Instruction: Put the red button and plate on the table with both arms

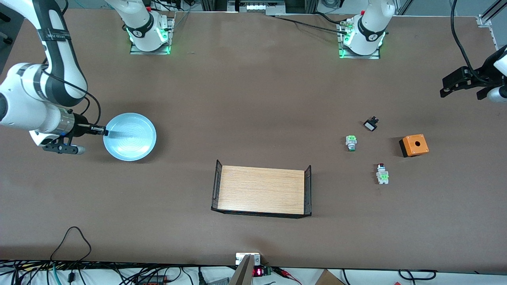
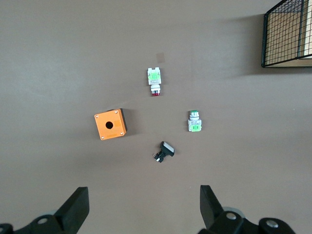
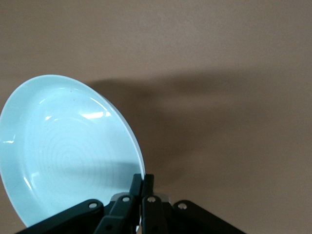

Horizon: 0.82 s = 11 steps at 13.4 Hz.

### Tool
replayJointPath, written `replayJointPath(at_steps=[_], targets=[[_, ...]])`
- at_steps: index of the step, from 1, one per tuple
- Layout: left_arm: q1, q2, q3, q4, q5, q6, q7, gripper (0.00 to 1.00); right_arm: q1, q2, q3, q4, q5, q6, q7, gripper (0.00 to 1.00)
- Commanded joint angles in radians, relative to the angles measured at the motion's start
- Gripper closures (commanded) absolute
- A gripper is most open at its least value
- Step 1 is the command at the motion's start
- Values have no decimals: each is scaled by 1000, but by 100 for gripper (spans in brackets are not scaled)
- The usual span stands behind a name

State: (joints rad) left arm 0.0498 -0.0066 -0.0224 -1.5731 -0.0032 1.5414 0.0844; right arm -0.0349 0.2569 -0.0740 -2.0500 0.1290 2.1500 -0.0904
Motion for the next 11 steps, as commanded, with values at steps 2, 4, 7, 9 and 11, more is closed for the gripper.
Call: replayJointPath(at_steps=[2, 4, 7, 9, 11], targets=[[31, 4, -33, -4, 22, 40, -34, 0, -49, -18, 19, -151, -6, 177, -106, 100], [38, 4, -33, -8, 22, 46, -34, 0, -48, -1, 19, -157, -5, 179, -106, 100], [41, 7, -33, 2, 19, 40, -38, 0, -63, 36, 19, -167, 0, 186, -146, 99], [45, 10, -33, 7, 19, 40, -40, 0, -75, 33, 19, -164, 4, 177, -132, 45], [45, 11, -33, 10, 19, 40, -31, 0, -76, 19, 20, -147, 4, 165, -120, 0]])
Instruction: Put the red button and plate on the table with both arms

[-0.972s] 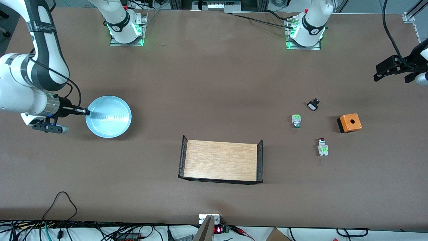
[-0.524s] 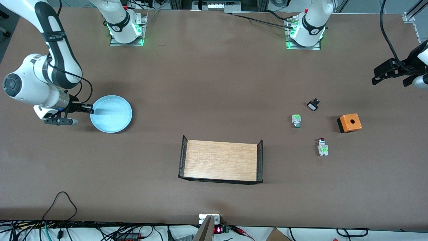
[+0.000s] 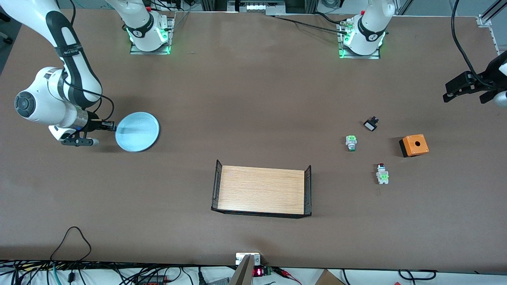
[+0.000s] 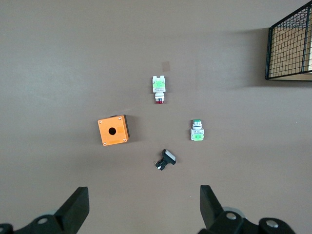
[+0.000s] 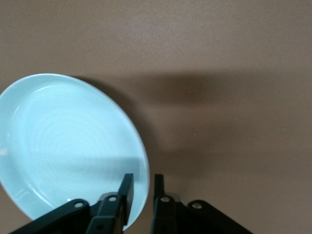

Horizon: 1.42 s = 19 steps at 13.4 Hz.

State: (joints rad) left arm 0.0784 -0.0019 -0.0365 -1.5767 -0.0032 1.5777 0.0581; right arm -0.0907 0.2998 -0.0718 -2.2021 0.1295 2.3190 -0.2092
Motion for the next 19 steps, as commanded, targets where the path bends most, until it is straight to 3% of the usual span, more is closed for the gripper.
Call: replayJointPath(at_steps=[1, 7, 11, 13, 15, 19], targets=[[15, 7, -20, 14, 19, 4, -1, 0, -17, -33, 20, 10, 4, -9, 38, 0], [11, 7, -20, 15, 14, 4, -9, 0, -4, -57, 132, 126, 2, -119, 226, 0], [11, 7, -20, 24, 14, 2, -10, 0, 19, -62, 130, 356, -20, -369, 267, 0], [9, 5, -20, 24, 14, 1, -12, 0, 19, -53, 129, 503, -89, -513, 267, 0], [11, 5, -20, 24, 14, 1, -11, 0, 49, -54, 129, 582, -146, -567, 267, 0], [11, 3, -20, 26, 12, -7, -7, 0, 51, -62, 116, 668, -149, -573, 255, 0]])
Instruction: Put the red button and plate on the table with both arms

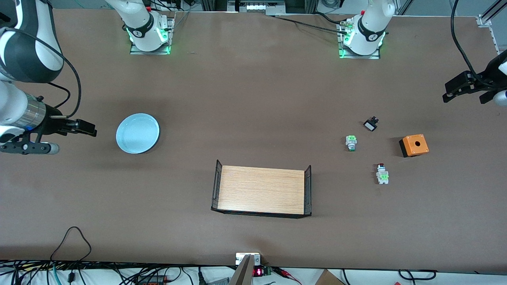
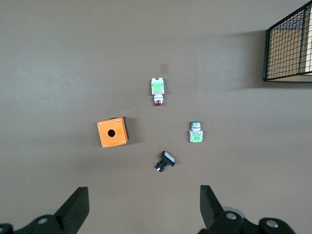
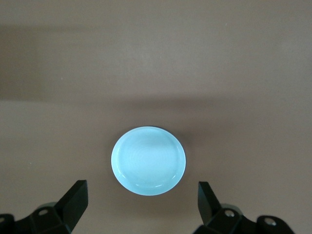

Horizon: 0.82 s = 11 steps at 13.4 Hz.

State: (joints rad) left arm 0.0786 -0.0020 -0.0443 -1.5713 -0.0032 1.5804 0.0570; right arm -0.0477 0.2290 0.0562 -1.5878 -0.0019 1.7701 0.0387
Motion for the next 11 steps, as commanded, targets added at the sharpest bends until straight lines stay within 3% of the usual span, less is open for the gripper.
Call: replayJointPath(at_steps=[1, 3, 6, 9, 11], targets=[[10, 4, -12, 20, 12, -10, -6, 0, 17, 0, -51, 58, -18, -26, 6, 0], [10, 4, -12, 20, 12, -10, -6, 0, 51, -16, -126, 45, -23, -31, -2, 0], [10, 2, -12, 20, 12, -10, -6, 0, 51, -36, -124, 32, -26, -103, -40, 0], [12, 4, -12, 20, 12, -16, -6, 0, 68, -118, -122, -85, -27, -41, 6, 0], [13, 2, -12, 20, 12, -20, -5, 0, 68, -126, -122, -83, -27, -63, -2, 0]])
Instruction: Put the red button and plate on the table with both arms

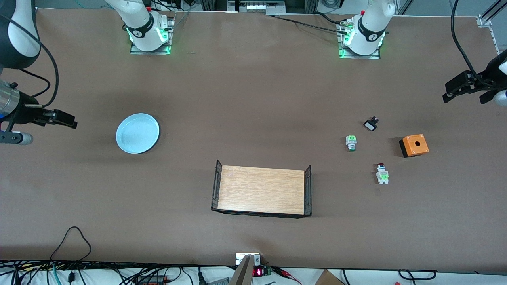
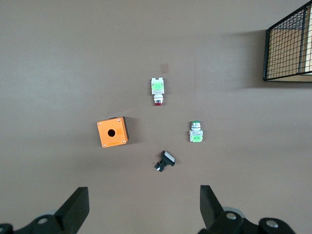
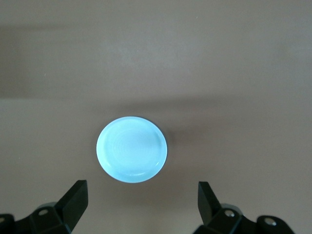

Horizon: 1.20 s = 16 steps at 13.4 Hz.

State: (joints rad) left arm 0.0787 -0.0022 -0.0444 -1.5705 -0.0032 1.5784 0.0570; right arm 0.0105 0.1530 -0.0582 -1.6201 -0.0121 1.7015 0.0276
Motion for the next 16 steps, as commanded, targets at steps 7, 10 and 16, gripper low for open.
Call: replayJointPath(at_steps=[7, 10, 16], targets=[[13, 4, -12, 20, 12, -18, -5, 0, 5, -53, -11, 45, -2, -129, -9, 0], [13, 2, -12, 21, 12, -20, -5, 0, 8, -58, -9, 48, -2, -123, -6, 0], [13, 4, -12, 21, 12, -18, -6, 0, 8, -72, -8, 51, 0, -125, -6, 0]])
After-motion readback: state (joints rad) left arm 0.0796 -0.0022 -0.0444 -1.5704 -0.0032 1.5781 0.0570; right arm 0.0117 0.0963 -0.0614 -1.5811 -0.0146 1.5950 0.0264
